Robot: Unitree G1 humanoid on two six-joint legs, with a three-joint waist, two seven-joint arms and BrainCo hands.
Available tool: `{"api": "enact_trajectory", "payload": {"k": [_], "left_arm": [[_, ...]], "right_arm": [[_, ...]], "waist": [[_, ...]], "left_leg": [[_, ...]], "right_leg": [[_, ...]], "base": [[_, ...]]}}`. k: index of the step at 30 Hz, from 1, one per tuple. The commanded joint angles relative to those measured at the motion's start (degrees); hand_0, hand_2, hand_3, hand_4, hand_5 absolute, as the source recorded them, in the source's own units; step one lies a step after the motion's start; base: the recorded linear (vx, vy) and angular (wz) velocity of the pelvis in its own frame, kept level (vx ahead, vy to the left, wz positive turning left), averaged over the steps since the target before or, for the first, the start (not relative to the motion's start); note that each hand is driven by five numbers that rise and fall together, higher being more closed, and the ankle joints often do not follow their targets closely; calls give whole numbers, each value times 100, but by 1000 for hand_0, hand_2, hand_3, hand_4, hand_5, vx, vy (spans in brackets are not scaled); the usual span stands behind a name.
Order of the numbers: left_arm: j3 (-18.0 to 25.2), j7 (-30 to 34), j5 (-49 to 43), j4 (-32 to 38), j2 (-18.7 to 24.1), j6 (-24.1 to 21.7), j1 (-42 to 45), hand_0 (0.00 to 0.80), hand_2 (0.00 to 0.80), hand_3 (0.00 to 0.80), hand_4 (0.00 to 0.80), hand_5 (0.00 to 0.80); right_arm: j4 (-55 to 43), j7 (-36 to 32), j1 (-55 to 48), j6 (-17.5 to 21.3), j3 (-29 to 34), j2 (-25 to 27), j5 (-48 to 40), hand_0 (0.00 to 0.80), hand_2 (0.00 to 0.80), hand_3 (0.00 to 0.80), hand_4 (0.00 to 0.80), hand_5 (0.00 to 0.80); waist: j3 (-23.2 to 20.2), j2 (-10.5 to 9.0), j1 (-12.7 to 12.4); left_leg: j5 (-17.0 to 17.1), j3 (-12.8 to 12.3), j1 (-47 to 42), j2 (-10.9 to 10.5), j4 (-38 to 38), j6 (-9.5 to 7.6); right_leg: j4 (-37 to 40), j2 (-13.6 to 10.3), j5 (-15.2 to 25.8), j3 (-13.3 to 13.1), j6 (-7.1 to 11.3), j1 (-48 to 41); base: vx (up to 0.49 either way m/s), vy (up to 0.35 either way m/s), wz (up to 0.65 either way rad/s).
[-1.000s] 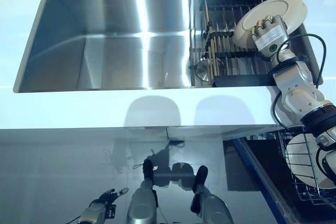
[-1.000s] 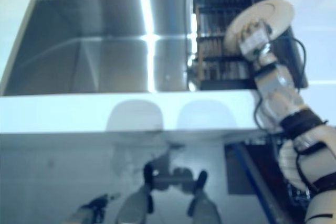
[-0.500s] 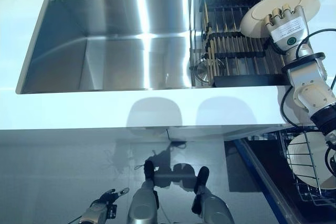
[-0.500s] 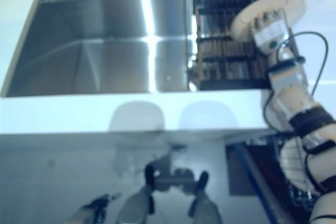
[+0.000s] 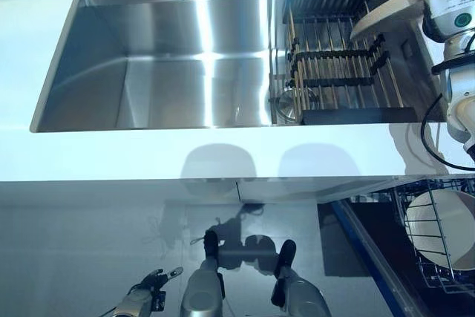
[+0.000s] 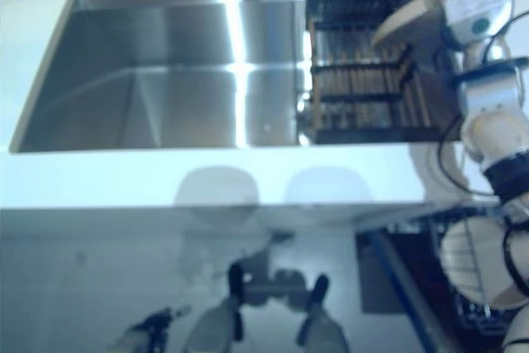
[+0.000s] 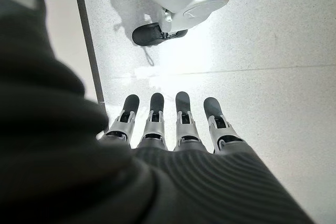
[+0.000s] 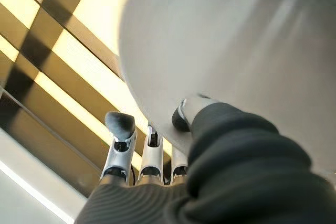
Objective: Take plates into dishwasher
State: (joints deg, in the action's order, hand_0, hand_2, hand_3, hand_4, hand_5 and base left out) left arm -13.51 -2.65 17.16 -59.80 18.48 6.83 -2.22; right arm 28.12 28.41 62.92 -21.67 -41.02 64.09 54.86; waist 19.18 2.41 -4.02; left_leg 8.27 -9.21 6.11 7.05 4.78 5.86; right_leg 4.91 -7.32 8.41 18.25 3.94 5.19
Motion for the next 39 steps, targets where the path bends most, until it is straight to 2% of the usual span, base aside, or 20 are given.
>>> {"api": "enact_trajectory", "payload": {"k": [1,8,15,25,31,39], "left_arm": [[-325,-74,-49,-188,86,-84,47,0,0,0,0,0],[-263,-38,-238,-195,117,-60,168,0,0,0,0,0],[-284,-17,-285,-173,143,40,255,0,0,0,0,0],[-229,101,-334,-148,226,47,438,0,0,0,0,0],[-233,140,-409,-30,270,99,518,0,0,0,0,0],[-273,102,-427,225,273,318,571,0,0,0,0,0]], "right_arm": [[-93,246,652,-289,34,281,-529,800,800,800,800,800],[-52,4,422,-123,259,424,-1361,800,800,800,800,800],[50,-235,456,222,277,562,-1545,800,800,800,800,800],[168,-984,337,297,328,724,-1943,800,800,800,800,800],[309,-1103,274,405,362,743,-2006,800,800,800,800,800],[276,-1258,-2,367,569,783,-1967,800,800,800,800,800]], "waist": [[-356,-410,-84],[-598,-516,-34],[-788,-552,4],[-931,-545,33],[-1003,-543,39],[-1027,-543,68]], "left_leg": [[-432,16,-165,-277,22,-132],[-505,-12,-410,-236,22,-130],[-550,-67,-617,-187,22,-109],[-561,-95,-706,-192,22,-92],[-563,-137,-777,-181,22,-87],[-573,-187,-857,-156,22,-97]], "right_leg": [[9,85,-358,-74,385,-210],[9,89,-415,-158,376,-408],[9,85,-464,-214,382,-583],[9,63,-480,-205,396,-661],[9,51,-486,-197,405,-725],[9,57,-486,-246,412,-769]], "base": [[36,-1,0],[66,-5,1],[53,-2,-2],[0,0,0],[16,3,-4],[26,1,-4]]}}
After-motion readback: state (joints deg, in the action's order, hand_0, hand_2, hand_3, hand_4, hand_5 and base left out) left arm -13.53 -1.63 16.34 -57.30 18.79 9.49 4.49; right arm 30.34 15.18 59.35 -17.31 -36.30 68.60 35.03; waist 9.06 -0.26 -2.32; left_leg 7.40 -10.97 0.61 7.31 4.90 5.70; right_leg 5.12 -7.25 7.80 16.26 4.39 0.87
